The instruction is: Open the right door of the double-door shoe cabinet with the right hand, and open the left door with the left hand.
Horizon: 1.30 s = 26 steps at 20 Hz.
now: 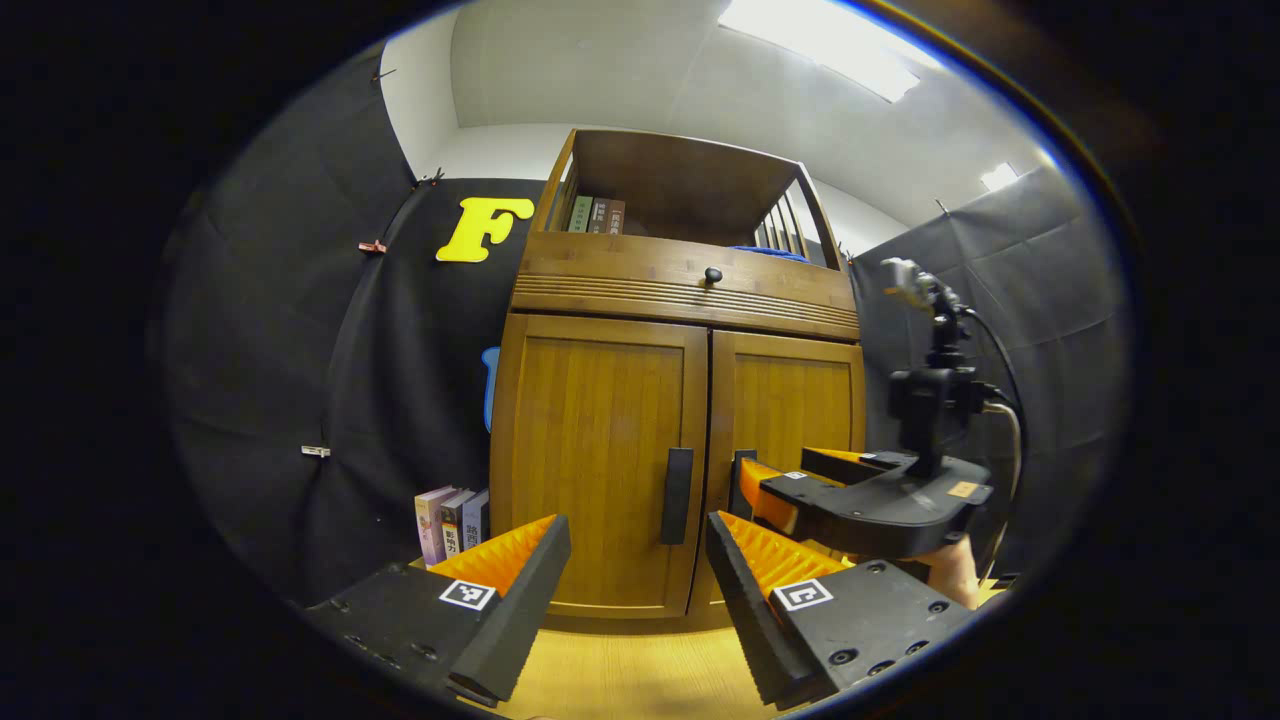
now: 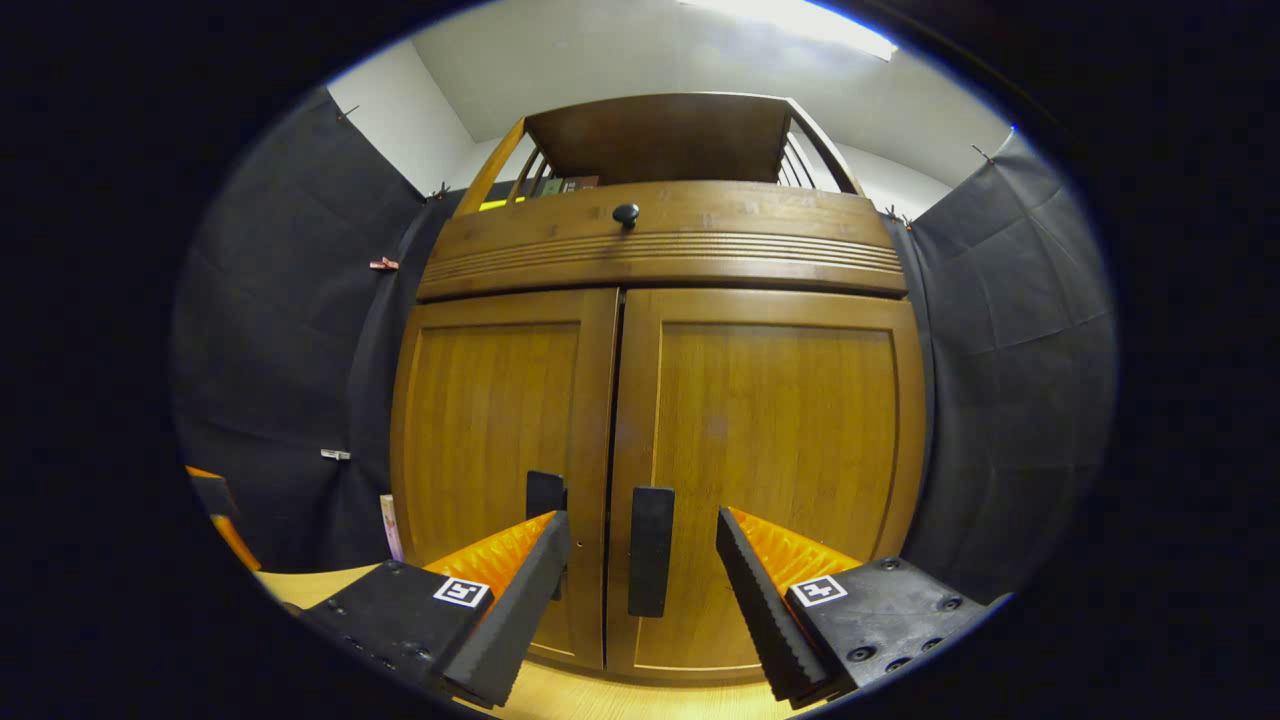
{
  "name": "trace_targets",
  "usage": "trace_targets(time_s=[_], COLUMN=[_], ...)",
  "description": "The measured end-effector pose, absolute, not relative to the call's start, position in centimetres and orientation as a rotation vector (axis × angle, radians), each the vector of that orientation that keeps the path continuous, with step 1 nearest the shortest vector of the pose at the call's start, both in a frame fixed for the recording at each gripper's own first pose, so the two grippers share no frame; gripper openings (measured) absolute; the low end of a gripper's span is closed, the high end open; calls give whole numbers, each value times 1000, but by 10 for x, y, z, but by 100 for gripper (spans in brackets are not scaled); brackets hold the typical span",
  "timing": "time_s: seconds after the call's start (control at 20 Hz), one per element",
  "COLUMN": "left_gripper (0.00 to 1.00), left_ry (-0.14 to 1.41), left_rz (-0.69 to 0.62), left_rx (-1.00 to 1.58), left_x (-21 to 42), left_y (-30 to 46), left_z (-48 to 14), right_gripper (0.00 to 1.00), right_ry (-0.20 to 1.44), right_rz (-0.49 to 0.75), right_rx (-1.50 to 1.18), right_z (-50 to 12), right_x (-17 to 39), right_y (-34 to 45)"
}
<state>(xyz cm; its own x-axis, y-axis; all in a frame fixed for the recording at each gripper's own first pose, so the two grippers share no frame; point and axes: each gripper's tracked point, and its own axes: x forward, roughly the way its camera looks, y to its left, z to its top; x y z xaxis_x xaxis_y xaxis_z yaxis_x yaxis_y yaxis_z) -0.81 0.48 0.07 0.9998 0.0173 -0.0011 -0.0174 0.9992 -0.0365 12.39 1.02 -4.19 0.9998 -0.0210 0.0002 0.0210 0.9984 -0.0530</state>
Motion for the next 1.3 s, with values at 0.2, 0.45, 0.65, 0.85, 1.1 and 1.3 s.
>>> trace_targets(time_s=[0.2, 0.45, 0.65, 0.85, 1.1, 1.3], left_gripper=[86, 86, 82, 86, 86, 86], left_ry=[2, 27, 37, 47, 25, 35], left_rz=[38, 39, 63, 78, 133, 139], left_rx=[-14, -25, -37, -18, -13, -4], left_x=[-9, -9, -10, -11, -19, -27], left_y=[6, 8, 5, 10, 11, 15], left_z=[2, 1, -2, 0, 7, 3], right_gripper=[93, 85, 84, 58, 37, 28], right_ry=[29, 48, 54, 97, 116, 133], right_rz=[-53, -70, -96, -108, -142, -131], right_rx=[-45, -49, -79, -70, -76, -66], right_z=[-60, -75, -86, -104, -108, -109], right_x=[150, 166, 178, 194, 196, 193], right_y=[3, -3, -5, -5, -3, -4])
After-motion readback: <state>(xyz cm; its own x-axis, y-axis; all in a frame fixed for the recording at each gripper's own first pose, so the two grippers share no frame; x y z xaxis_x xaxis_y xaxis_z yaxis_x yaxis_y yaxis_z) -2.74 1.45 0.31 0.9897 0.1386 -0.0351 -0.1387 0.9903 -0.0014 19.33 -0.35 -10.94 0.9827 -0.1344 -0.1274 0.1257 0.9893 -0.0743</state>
